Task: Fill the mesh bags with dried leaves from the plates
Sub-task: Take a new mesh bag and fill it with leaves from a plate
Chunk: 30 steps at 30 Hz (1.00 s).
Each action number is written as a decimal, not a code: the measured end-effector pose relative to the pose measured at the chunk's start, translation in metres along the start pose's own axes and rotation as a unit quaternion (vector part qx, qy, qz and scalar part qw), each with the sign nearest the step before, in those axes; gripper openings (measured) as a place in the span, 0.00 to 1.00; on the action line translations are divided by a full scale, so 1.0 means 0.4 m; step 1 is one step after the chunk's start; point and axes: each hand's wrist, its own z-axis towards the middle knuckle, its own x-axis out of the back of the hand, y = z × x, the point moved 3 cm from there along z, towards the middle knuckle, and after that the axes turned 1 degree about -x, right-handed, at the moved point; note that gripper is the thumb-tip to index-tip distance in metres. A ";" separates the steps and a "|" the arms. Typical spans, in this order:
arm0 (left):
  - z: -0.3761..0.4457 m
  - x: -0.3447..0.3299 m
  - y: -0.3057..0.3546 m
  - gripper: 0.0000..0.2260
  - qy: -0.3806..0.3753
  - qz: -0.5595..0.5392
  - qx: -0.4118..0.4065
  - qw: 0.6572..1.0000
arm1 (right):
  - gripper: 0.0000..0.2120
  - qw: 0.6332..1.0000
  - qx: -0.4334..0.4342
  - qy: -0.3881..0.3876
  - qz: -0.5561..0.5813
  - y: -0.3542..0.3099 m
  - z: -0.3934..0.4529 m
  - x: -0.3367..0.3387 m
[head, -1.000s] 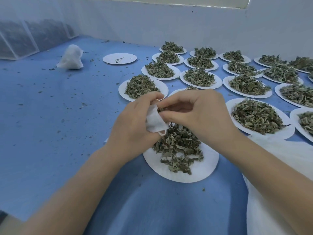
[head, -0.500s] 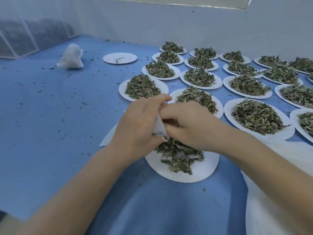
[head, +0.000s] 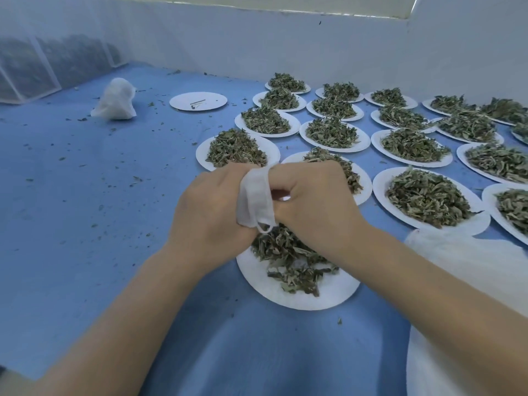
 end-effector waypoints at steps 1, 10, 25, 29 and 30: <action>0.000 0.000 -0.001 0.19 -0.003 -0.006 0.005 1.000 | 0.06 0.999 -0.005 -0.035 -0.017 -0.002 0.005 -0.003; 0.005 0.020 -0.048 0.21 0.001 -0.060 0.071 0.996 | 0.12 0.980 -0.048 -0.172 0.085 0.014 0.019 0.057; 0.002 0.000 -0.103 0.20 -0.072 -0.086 0.073 0.991 | 0.19 0.922 -0.018 -0.311 -0.230 0.049 -0.056 -0.011; 0.001 -0.003 -0.096 0.20 -0.086 -0.078 0.056 0.992 | 0.13 0.946 -0.006 -0.267 -0.185 0.041 -0.038 0.016; 0.001 -0.003 -0.095 0.20 -0.089 -0.076 0.059 0.991 | 0.12 0.954 -0.014 -0.248 -0.165 0.040 -0.033 0.032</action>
